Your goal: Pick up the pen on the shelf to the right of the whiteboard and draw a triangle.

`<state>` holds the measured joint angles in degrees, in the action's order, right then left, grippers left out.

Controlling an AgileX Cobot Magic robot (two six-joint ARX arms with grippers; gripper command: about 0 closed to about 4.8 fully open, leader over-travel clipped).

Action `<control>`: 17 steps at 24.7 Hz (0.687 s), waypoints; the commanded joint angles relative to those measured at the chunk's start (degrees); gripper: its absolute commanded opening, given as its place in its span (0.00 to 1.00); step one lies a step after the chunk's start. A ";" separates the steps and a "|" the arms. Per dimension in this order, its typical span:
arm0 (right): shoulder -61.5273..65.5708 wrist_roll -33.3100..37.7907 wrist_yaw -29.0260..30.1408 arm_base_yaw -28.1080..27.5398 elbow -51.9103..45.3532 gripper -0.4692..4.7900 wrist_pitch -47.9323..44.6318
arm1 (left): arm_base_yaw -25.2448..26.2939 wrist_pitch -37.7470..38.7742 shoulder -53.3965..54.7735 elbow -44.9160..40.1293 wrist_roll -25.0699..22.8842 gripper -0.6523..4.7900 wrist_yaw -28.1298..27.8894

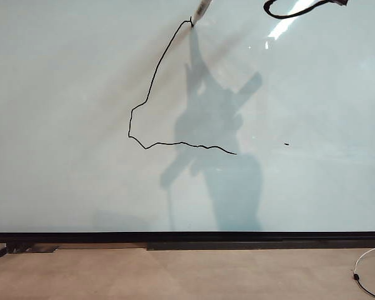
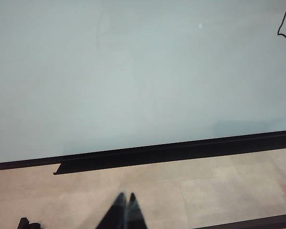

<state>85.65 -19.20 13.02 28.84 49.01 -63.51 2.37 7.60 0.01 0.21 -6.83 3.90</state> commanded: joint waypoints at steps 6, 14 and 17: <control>-0.24 -1.92 -2.86 -0.09 -1.81 0.08 -1.77 | -0.02 -0.35 0.00 0.20 -0.04 0.11 0.15; -0.33 -3.48 -3.21 -0.15 -1.95 0.08 -1.92 | -0.02 -0.35 0.00 0.20 -0.04 0.11 0.17; -0.35 -3.58 -4.37 -0.20 -2.49 0.08 -2.03 | -0.02 -0.35 0.00 0.20 -0.04 0.11 0.17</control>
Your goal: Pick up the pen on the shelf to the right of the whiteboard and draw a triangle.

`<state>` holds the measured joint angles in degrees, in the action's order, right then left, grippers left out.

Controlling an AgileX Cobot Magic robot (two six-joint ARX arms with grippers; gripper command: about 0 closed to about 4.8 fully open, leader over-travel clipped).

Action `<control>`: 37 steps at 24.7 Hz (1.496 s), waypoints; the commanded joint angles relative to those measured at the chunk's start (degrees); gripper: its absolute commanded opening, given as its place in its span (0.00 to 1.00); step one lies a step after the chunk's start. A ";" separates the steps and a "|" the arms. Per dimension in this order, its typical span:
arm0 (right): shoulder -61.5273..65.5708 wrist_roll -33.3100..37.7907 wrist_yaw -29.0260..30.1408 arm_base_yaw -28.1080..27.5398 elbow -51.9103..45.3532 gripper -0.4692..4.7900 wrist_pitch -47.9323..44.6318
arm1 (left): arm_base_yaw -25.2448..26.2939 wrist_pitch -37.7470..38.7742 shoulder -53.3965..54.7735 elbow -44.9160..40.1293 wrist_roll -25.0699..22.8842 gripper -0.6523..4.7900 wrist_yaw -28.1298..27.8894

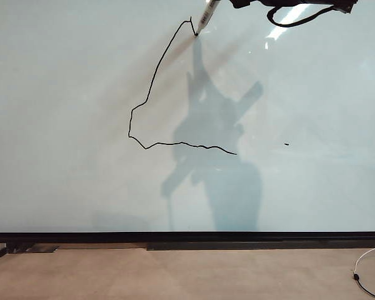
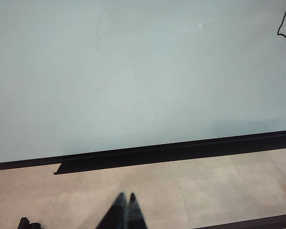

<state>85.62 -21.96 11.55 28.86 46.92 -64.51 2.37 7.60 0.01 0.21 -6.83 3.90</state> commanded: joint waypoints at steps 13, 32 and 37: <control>-1.09 -0.59 -4.17 -2.14 -5.44 0.08 -5.01 | -0.02 -0.35 0.00 0.20 -0.04 0.11 0.15; -1.11 -0.59 -5.55 -2.23 -9.27 0.08 -6.60 | -0.02 -0.35 0.00 0.20 -0.04 0.11 0.17; -1.49 -0.57 -5.99 -3.02 -11.54 0.08 -7.74 | -0.02 -0.35 0.00 0.20 -0.04 0.11 0.15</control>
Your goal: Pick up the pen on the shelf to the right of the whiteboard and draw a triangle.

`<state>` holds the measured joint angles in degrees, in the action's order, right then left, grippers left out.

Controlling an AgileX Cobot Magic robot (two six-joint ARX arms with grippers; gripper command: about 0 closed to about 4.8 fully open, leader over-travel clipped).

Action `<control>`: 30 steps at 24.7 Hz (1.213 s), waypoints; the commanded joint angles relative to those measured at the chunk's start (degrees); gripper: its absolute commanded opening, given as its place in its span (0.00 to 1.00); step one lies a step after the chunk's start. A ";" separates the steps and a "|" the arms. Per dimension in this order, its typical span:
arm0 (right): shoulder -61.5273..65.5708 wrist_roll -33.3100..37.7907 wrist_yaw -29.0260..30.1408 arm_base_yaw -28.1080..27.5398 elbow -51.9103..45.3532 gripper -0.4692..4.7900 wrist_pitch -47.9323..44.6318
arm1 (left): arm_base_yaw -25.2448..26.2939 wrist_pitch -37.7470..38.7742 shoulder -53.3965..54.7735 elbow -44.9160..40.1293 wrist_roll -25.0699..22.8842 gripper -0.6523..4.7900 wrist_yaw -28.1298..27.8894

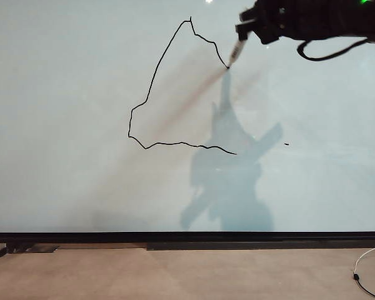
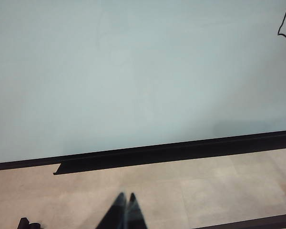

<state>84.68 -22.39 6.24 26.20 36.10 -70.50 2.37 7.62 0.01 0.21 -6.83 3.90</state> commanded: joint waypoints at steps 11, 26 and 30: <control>-1.01 0.11 -0.70 -2.45 -3.39 0.08 -1.79 | -0.02 -0.37 0.00 0.20 -0.04 0.11 0.15; -1.09 0.09 -0.81 -4.92 -7.19 0.08 -3.50 | -0.02 -0.37 0.00 0.20 -0.04 0.11 0.17; -1.09 0.74 0.39 -6.10 -7.61 0.08 -3.50 | -0.02 -0.37 0.00 0.20 -0.04 0.11 0.15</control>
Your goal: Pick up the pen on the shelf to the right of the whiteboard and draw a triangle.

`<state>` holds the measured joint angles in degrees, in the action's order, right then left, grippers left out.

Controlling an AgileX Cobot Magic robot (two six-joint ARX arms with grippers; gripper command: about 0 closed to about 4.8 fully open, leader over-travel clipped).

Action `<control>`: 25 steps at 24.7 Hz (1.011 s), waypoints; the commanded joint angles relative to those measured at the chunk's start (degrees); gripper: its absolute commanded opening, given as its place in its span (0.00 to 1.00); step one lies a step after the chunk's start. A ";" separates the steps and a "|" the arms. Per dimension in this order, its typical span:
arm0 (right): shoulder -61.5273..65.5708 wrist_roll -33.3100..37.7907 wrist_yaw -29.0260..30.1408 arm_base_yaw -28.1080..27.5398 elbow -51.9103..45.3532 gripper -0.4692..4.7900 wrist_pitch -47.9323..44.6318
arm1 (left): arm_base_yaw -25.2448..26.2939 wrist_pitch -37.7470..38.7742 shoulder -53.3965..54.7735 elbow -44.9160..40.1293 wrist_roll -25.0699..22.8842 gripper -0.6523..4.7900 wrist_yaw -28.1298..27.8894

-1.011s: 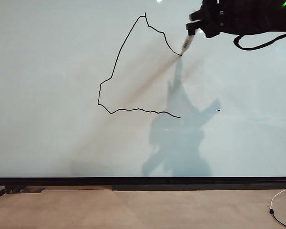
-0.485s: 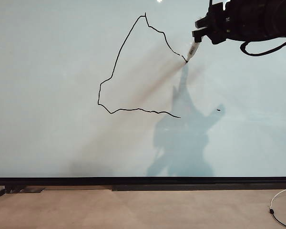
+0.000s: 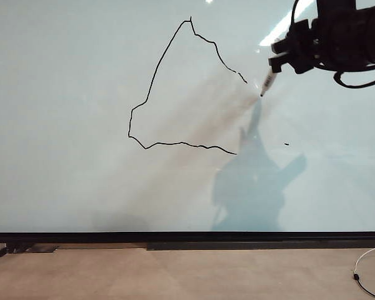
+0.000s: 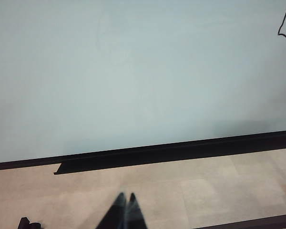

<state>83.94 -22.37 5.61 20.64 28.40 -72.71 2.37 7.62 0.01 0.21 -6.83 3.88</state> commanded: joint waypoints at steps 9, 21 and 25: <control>0.50 1.57 3.26 -1.75 0.35 0.08 -1.22 | -0.02 -0.37 0.00 0.20 -0.04 0.11 0.17; 1.07 1.75 3.26 -4.76 -0.70 0.08 0.87 | -0.02 -0.37 0.00 0.20 -0.04 0.11 0.17; 1.07 1.75 3.23 -5.81 -2.27 0.08 0.68 | -0.02 -0.37 0.00 0.20 -0.04 0.11 0.22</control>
<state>85.12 -20.67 8.99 15.27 26.57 -71.07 2.37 7.60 0.01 0.21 -6.83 3.92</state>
